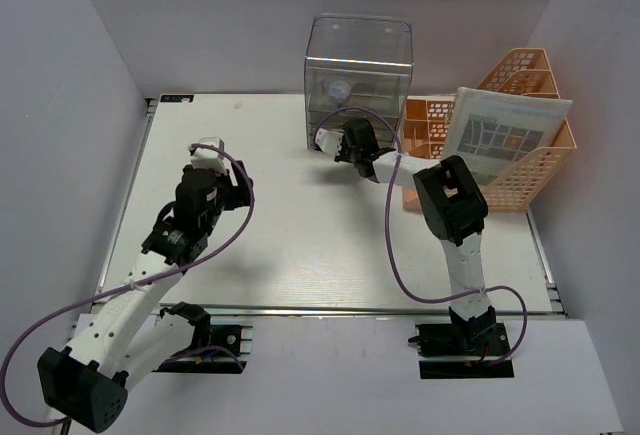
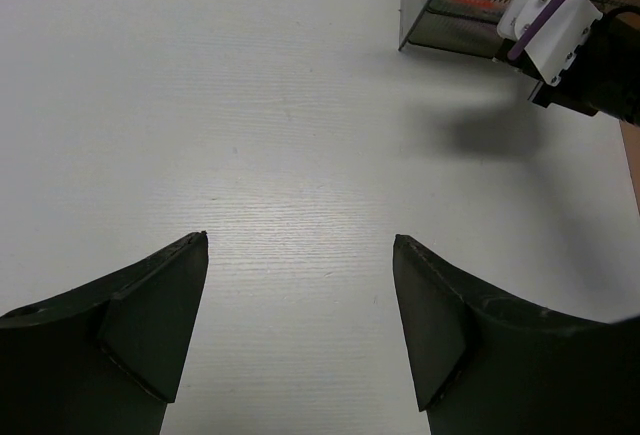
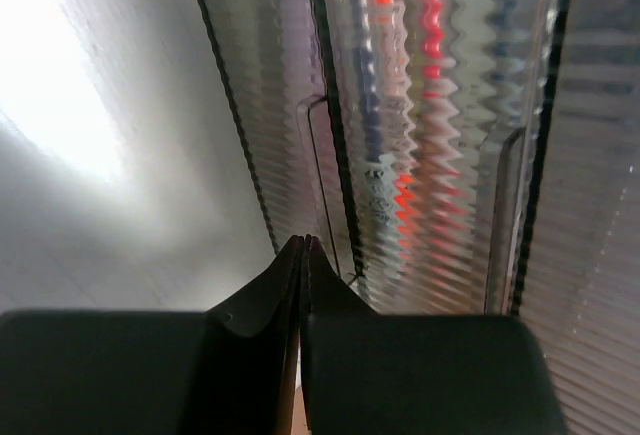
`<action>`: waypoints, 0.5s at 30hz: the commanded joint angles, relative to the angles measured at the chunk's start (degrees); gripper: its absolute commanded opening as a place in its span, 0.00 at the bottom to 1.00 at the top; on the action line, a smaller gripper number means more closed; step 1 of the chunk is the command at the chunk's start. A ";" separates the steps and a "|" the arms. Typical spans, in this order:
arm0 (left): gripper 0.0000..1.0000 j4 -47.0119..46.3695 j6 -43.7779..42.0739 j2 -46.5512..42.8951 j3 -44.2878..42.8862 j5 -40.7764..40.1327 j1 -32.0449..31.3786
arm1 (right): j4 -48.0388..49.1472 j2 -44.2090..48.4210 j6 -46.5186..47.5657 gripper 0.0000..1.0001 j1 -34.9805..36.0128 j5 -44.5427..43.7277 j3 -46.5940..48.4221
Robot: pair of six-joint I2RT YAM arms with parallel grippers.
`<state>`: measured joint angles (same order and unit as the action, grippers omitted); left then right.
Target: Organize the desk
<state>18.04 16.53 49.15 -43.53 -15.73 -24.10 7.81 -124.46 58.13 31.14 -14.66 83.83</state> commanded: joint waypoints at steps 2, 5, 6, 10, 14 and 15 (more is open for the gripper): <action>0.85 0.33 -0.45 -0.01 0.55 -1.15 0.10 | 5.72 -1.22 2.34 0.02 -1.25 -2.22 2.30; 0.85 0.24 -0.54 0.07 0.55 -1.06 0.10 | 6.42 -1.48 3.13 0.02 -1.86 -2.92 2.04; 0.84 0.24 -0.45 0.07 0.55 -1.15 0.10 | 6.60 -1.57 3.13 0.03 -2.22 -3.10 2.12; 0.85 0.41 -0.54 0.07 0.55 -1.32 0.10 | 5.81 0.53 2.43 0.03 -2.92 0.23 0.03; 0.84 0.15 -0.54 -0.01 0.64 -1.24 0.10 | 2.31 7.98 -0.29 0.07 -3.27 9.53 -6.56; 0.85 0.15 -0.45 -0.10 0.64 -1.15 0.10 | 0.12 9.84 -1.34 0.08 -3.36 13.99 -7.97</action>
<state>18.04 16.51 49.41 -43.53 -16.12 -24.10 9.63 -122.30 59.22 28.23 -10.04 78.72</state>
